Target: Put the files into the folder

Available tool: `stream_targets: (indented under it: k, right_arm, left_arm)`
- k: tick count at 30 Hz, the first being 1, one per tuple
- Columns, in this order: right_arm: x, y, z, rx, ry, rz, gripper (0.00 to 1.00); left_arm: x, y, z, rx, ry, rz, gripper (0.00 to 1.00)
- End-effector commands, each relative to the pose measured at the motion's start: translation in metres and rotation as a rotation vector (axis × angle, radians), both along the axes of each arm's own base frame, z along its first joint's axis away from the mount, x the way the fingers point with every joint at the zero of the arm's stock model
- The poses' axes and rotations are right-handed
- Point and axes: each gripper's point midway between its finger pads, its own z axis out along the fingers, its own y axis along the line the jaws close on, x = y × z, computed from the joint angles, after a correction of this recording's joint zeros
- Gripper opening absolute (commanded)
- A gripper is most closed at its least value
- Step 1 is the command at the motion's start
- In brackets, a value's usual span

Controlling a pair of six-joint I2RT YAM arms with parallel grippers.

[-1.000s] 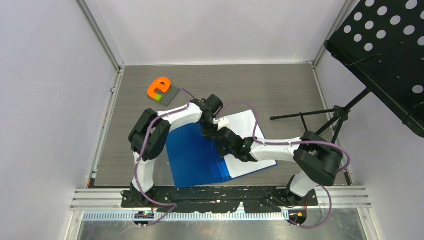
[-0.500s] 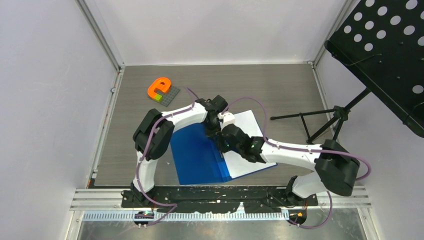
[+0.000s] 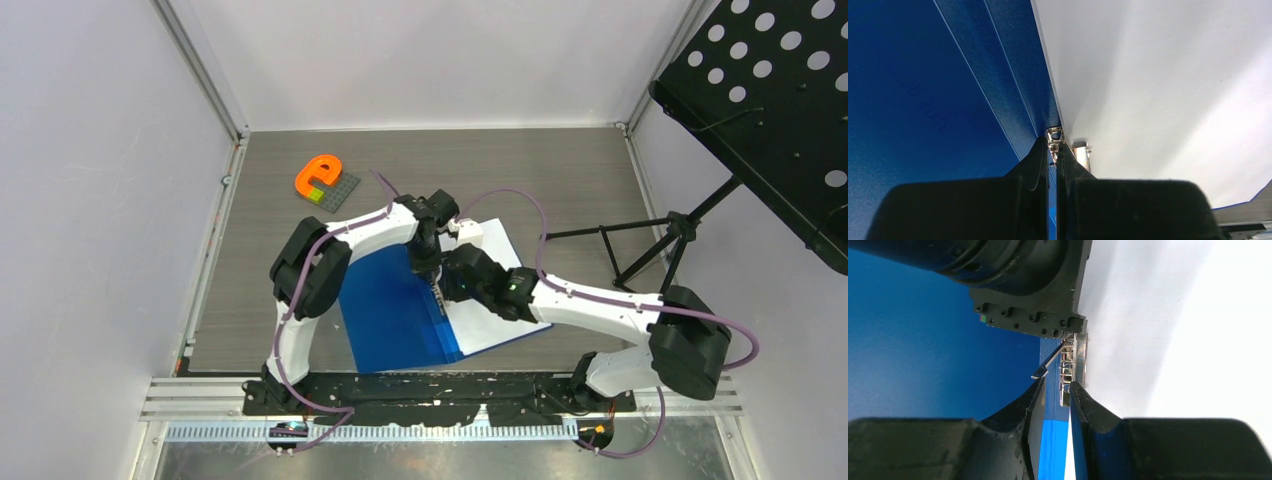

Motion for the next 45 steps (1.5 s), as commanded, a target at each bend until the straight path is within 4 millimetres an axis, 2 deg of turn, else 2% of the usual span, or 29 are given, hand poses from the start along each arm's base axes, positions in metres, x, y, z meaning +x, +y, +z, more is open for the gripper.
stream_targets:
  k: [1,8,18,30,45]
  right_arm:
    - [0.012,0.004,0.005,-0.006,0.007,-0.061,0.3]
    - [0.021,0.015,0.0,0.023,0.007,-0.098,0.31]
    - [0.025,0.024,0.007,0.109,-0.016,-0.115,0.33]
    - [0.016,0.033,-0.014,0.063,0.029,-0.075,0.33]
    - [0.001,0.02,-0.035,0.011,0.073,-0.041,0.29]
  left_arm:
    - [0.003,0.01,-0.003,0.066,-0.011,-0.004,0.0]
    - [0.003,0.011,-0.004,0.074,-0.006,-0.017,0.0]
    - [0.003,0.011,-0.004,0.081,-0.003,-0.028,0.0]
    - [0.003,0.011,-0.006,0.09,0.006,-0.038,0.0]
    - [0.005,0.012,-0.008,0.102,0.011,-0.048,0.0]
